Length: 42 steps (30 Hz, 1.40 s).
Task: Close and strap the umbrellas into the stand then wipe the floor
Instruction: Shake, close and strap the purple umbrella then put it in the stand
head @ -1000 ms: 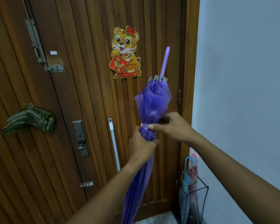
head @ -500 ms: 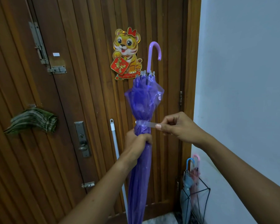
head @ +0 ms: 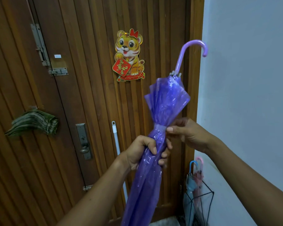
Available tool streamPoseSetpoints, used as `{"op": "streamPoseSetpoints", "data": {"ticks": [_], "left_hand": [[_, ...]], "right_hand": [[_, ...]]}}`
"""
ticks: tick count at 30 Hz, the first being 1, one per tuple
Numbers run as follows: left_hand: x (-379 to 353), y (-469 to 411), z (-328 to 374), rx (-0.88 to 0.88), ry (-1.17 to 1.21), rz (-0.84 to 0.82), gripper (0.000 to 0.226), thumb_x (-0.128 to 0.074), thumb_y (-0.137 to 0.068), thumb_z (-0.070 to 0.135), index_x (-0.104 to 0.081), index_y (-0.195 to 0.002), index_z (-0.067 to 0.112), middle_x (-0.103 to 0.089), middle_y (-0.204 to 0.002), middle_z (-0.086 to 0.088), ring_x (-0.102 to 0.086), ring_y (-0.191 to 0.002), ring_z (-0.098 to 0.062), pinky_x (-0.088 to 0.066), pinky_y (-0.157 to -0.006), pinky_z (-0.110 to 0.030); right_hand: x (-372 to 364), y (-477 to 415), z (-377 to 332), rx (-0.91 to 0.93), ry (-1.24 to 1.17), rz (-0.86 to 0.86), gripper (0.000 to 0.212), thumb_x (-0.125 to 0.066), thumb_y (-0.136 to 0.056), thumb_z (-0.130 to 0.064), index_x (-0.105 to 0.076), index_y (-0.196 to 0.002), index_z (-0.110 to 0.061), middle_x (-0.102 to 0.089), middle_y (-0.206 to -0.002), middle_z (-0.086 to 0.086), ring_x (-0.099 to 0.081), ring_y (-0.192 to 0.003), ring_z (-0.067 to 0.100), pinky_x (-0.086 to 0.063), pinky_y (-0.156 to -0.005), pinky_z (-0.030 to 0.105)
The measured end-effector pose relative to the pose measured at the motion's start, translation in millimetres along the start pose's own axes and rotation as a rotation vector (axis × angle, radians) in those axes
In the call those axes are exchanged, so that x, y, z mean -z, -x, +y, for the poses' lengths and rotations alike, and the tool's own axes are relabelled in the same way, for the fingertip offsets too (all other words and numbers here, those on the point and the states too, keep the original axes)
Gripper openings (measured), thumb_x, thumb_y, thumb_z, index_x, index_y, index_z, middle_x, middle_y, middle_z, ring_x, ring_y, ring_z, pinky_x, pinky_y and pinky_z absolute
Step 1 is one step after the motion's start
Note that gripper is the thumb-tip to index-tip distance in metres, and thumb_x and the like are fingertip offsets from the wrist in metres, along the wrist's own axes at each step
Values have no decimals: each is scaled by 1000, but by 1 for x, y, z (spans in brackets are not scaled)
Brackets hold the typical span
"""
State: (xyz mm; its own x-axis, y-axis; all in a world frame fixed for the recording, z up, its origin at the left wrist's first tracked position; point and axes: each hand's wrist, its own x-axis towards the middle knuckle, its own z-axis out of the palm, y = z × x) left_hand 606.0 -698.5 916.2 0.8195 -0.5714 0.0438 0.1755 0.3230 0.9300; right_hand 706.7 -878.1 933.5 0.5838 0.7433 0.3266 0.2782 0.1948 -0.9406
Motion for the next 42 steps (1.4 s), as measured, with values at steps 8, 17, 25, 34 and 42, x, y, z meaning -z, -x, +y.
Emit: {"op": "streamPoseSetpoints", "data": {"ticks": [8, 17, 25, 34, 42], "left_hand": [[15, -3, -10, -16, -130, 152, 56, -60, -73, 21, -57, -125, 0, -62, -107, -19, -60, -101, -33, -43, -99, -48], [1, -28, -28, -363, -614, 821, 48, -72, -83, 10, -59, -125, 27, -72, -109, 0, -70, -99, -13, -57, -88, -31], [13, -19, -17, -304, -514, 810, 39, -67, -75, 19, -59, -113, 16, -66, -86, -7, -65, -75, -21, -53, -69, -33], [18, -15, -14, -276, -100, 671, 12, -54, -57, 10, -53, -68, 7, -50, -54, -3, -49, -48, -18, -44, -58, -34], [24, -3, -11, -151, -177, 423, 43, -71, -60, 23, -53, -95, 4, -52, -71, -8, -51, -58, -21, -46, -64, -35]], "right_hand": [[-11, -1, -6, 129, 116, 157, 42, -81, -81, -18, -62, -91, 18, -71, -85, 9, -71, -81, 16, -57, -74, 22], [-32, -19, 3, 143, 413, 430, 15, -85, -77, -22, -74, -76, -12, -77, -82, -3, -75, -83, 7, -62, -74, 29], [-29, -19, -5, 149, 310, 313, 12, -78, -85, -20, -76, -87, -9, -77, -86, -3, -74, -87, 7, -55, -73, 15], [-28, -14, -6, 205, 305, 148, 12, -71, -90, -10, -71, -89, 2, -75, -90, 6, -72, -92, 17, -56, -81, 22], [-23, -10, -5, 183, 223, 212, 12, -74, -86, -12, -75, -93, -3, -77, -89, 0, -73, -91, 12, -56, -76, 19]]}}
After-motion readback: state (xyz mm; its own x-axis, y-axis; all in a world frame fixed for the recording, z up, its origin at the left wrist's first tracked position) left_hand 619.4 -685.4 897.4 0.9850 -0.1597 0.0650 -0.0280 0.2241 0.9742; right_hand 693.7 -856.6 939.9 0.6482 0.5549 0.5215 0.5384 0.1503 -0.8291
